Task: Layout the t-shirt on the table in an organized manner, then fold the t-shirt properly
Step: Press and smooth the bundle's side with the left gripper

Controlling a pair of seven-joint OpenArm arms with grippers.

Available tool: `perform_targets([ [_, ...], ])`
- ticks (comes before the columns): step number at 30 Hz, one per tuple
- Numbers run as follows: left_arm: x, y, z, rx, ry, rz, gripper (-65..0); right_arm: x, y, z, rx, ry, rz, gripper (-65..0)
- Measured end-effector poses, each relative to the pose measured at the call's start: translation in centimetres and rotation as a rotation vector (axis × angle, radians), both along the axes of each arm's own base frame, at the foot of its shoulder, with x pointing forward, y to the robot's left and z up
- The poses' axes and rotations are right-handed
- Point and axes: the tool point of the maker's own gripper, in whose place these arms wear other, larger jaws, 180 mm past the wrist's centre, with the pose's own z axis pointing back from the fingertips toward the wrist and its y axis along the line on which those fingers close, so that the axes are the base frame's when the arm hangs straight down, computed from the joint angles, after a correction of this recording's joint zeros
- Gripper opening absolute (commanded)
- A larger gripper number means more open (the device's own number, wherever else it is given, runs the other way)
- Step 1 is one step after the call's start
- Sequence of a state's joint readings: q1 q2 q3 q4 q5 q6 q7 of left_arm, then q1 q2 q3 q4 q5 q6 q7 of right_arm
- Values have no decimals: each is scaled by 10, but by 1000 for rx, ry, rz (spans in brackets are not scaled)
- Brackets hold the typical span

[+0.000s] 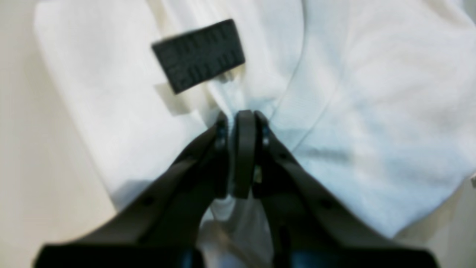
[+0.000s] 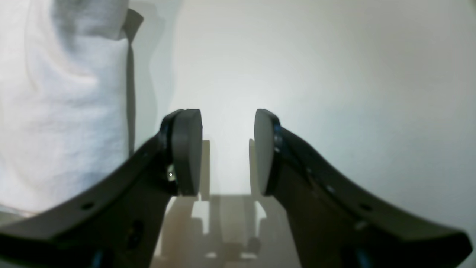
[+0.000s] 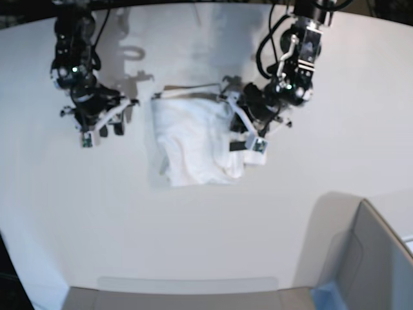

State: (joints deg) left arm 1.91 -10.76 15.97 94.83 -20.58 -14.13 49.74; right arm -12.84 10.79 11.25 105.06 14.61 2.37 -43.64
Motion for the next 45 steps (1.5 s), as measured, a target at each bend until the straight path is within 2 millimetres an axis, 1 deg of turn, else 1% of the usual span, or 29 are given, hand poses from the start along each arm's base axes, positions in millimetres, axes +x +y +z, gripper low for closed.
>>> perform_targets([
  [3,1,-1,11,0,-19,-3,-650,0,0,0,-1,0,0,-408],
  [7,8,-4,39,-19,-101,-4,-650,0,0,0,0,0,0,-408],
  [9,13,1,51,-27,-136,15,-650,0,0,0,-1,0,0,-408],
  [11,16,10,54,-24,-147,40,-650,0,0,0,-1,0,0,-408],
  [16,9,42,44,-1,-114,123,-650,0,0,0,-1,-1,0,-408],
  [18,5,51,45,12,-108,144,-650,1,0,1,0,-3,-1,-408],
  [20,-1,56,51,26,-92,150,-650,4,0,3,0,-12,-1,-408],
  [23,-5,56,54,38,-69,138,-650,5,0,4,-1,-15,-1,-408],
  [25,-11,55,45,51,-23,124,-650,5,0,4,-1,-15,-1,-408],
  [28,-25,60,14,79,114,121,-650,5,0,4,0,-14,-1,-408],
  [30,-31,64,2,91,171,124,-650,5,0,4,0,-16,-1,-408],
  [32,-29,65,2,100,192,121,-650,5,0,4,0,-15,-1,-408],
  [34,-26,66,5,107,200,118,-620,3,0,3,0,-10,0,-408],
  [35,-27,65,8,108,198,114,-604,3,0,2,0,-10,0,-408],
  [37,-27,64,20,107,162,109,-585,3,0,3,0,-11,0,-408],
  [38,-26,64,28,108,138,115,-586,4,0,3,0,-13,0,-408],
  [41,-13,69,58,84,36,149,-586,3,1,6,-2,-17,5,-408],
  [43,-8,75,64,81,6,171,-586,6,3,14,-3,-42,11,-408],
  [45,-6,81,65,77,-11,193,-586,8,11,24,-1,-70,34,-408],
])
